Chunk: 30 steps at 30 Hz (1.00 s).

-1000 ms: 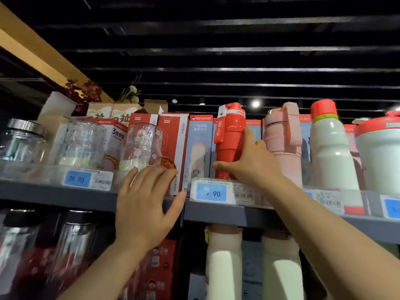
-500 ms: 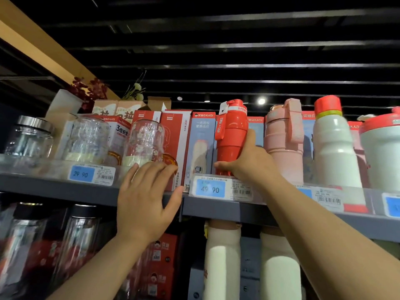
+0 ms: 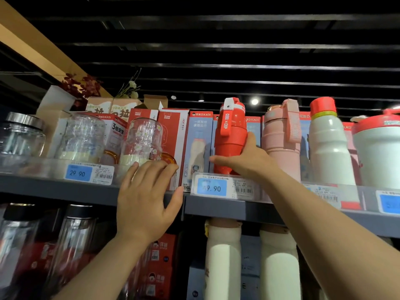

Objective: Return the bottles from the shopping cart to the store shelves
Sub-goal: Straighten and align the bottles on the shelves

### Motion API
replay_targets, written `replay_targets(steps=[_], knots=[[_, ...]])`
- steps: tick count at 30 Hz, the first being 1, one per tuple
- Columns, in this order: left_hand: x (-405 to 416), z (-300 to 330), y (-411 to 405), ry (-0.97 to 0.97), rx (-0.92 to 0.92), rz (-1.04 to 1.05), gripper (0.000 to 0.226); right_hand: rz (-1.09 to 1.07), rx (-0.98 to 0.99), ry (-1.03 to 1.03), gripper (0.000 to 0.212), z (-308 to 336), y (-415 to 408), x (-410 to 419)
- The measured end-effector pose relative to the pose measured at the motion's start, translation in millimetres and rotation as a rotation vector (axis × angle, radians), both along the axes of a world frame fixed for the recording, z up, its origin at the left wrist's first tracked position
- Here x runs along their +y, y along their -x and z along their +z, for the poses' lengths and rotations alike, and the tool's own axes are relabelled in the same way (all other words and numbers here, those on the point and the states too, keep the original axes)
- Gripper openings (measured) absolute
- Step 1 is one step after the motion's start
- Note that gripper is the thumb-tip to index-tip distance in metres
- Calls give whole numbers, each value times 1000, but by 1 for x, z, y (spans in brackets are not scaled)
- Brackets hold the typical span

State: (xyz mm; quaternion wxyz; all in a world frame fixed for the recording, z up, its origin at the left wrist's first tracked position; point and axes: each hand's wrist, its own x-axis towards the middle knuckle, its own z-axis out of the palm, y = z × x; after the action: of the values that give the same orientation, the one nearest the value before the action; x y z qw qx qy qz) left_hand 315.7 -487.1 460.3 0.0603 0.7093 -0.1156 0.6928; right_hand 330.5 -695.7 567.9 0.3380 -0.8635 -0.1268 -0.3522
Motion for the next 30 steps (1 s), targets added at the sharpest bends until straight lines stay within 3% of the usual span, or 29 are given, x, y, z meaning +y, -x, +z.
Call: replay_targets(steps=[3, 7, 11, 14, 25, 30], knots=[[1, 0, -1, -3, -2, -3, 48, -69, -47, 7, 109, -2, 0, 2], [2, -1, -1, -4, 17, 9, 49, 24, -78, -19, 113, -1, 4, -3], [1, -1, -1, -1, 24, 7, 50, 64, -90, -50, 103, -2, 6, -7], [0, -1, -1, 5, 25, 5, 50, 6, -123, -7, 109, -5, 4, -1], [0, -1, -2, -2, -9, 8, 48, 165, 55, -159, 115, 4, 5, -11], [-1, -1, -3, -3, -41, 3, 47, 13, -148, -41, 121, -8, 11, -5]])
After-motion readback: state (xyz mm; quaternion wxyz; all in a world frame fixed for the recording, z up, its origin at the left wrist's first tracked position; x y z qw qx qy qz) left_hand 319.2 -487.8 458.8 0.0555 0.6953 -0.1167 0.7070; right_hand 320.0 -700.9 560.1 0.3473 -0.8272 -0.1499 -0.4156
